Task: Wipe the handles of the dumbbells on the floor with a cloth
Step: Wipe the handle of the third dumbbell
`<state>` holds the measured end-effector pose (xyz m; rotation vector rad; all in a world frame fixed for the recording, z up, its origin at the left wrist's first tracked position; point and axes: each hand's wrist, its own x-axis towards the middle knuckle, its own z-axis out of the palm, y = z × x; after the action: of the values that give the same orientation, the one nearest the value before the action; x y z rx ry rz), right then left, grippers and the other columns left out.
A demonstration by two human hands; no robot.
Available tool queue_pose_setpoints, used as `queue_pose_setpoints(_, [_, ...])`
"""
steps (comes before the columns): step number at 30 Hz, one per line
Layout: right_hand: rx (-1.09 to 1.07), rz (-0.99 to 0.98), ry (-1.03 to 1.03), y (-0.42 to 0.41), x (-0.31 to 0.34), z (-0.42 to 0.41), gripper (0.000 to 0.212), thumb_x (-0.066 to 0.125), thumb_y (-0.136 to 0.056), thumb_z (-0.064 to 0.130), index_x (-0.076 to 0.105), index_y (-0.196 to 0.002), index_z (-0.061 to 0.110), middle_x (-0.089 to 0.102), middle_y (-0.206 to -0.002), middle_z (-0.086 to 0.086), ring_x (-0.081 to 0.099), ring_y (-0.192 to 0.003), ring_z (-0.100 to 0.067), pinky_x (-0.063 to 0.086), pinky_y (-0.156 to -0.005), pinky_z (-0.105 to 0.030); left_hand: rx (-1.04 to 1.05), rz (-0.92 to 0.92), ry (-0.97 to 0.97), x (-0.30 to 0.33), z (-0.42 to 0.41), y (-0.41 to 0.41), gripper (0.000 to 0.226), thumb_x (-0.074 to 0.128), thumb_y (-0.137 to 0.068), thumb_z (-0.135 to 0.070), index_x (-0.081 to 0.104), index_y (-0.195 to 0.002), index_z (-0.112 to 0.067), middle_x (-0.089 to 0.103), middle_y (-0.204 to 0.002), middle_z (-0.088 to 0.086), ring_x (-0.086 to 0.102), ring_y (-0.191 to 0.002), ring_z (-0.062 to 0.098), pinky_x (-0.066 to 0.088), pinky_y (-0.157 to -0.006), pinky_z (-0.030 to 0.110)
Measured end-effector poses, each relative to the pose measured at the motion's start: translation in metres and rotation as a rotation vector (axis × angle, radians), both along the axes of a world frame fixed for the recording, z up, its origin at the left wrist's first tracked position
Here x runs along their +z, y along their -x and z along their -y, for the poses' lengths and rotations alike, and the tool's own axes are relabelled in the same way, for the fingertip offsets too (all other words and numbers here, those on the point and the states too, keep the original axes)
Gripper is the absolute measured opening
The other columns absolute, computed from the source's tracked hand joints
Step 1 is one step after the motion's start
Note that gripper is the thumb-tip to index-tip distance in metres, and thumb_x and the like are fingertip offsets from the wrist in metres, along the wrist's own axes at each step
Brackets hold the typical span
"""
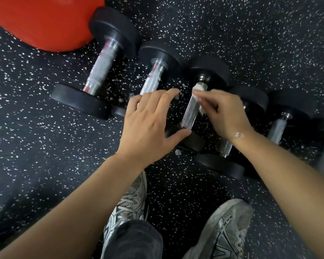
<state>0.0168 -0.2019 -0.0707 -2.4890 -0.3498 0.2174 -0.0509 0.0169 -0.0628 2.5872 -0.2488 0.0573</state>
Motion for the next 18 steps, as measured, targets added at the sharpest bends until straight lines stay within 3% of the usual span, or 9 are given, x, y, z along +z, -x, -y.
queue_pose_setpoints(3, [0.242, -0.124, -0.005, 0.022, 0.007, 0.007, 0.031, 0.064, -0.099, 0.023, 0.07, -0.13, 0.026, 0.063, -0.099, 0.026, 0.062, -0.087, 0.008, 0.045, -0.083, -0.01, 0.005, 0.002, -0.006, 0.0, 0.0, 0.0, 0.084, 0.064, -0.083, -0.072, 0.048, -0.147, -0.019, 0.059, -0.139, -0.003, 0.056, -0.126, 0.022, 0.032, -0.108, 0.038])
queue_pose_setpoints(6, [0.389, -0.194, 0.043, 0.027, 0.014, 0.015, 0.04, 0.063, -0.096, 0.017, 0.066, -0.135, 0.029, 0.068, -0.112, 0.016, 0.066, -0.102, -0.002, 0.048, -0.093, -0.016, 0.005, 0.001, 0.002, 0.0, 0.001, 0.0, 0.083, 0.064, -0.084, -0.072, 0.048, -0.147, -0.02, 0.06, -0.138, -0.004, 0.057, -0.126, 0.021, 0.033, -0.109, 0.039])
queue_pose_setpoints(10, [0.115, -0.045, 0.047, 0.008, 0.008, 0.008, 0.032, 0.053, -0.102, 0.034, 0.069, -0.13, 0.03, 0.07, -0.094, 0.006, 0.066, -0.084, -0.013, 0.05, -0.079, -0.023, 0.006, -0.005, -0.007, 0.0, 0.001, 0.0, 0.085, 0.061, -0.084, -0.074, 0.048, -0.147, -0.019, 0.06, -0.139, -0.003, 0.057, -0.127, 0.022, 0.032, -0.109, 0.04])
queue_pose_setpoints(13, [-0.057, -0.007, -0.023, -0.006, -0.003, 0.002, 0.034, 0.054, -0.106, 0.031, 0.064, -0.138, 0.028, 0.072, -0.12, -0.001, 0.066, -0.108, -0.011, 0.049, -0.095, -0.021, 0.0, 0.0, -0.009, 0.0, 0.0, 0.0, 0.084, 0.063, -0.084, -0.073, 0.048, -0.147, -0.019, 0.06, -0.138, -0.003, 0.057, -0.126, 0.022, 0.033, -0.109, 0.039])
queue_pose_setpoints(15, [-0.074, -0.029, -0.016, -0.001, -0.005, 0.001, 0.035, 0.053, -0.106, 0.03, 0.061, -0.141, 0.027, 0.071, -0.123, -0.001, 0.065, -0.111, -0.013, 0.05, -0.097, -0.027, -0.005, 0.0, -0.005, 0.0, 0.0, 0.0, 0.084, 0.064, -0.084, -0.072, 0.048, -0.147, -0.019, 0.06, -0.139, -0.003, 0.057, -0.127, 0.021, 0.033, -0.109, 0.04])
queue_pose_setpoints(18, [0.068, -0.078, 0.011, 0.022, 0.002, 0.002, 0.035, 0.055, -0.105, 0.027, 0.061, -0.139, 0.028, 0.071, -0.106, 0.004, 0.066, -0.094, -0.011, 0.052, -0.087, -0.028, -0.001, 0.007, -0.01, 0.0, 0.0, 0.0, 0.084, 0.065, -0.085, -0.072, 0.049, -0.147, -0.019, 0.06, -0.139, -0.003, 0.057, -0.126, 0.021, 0.033, -0.109, 0.039])
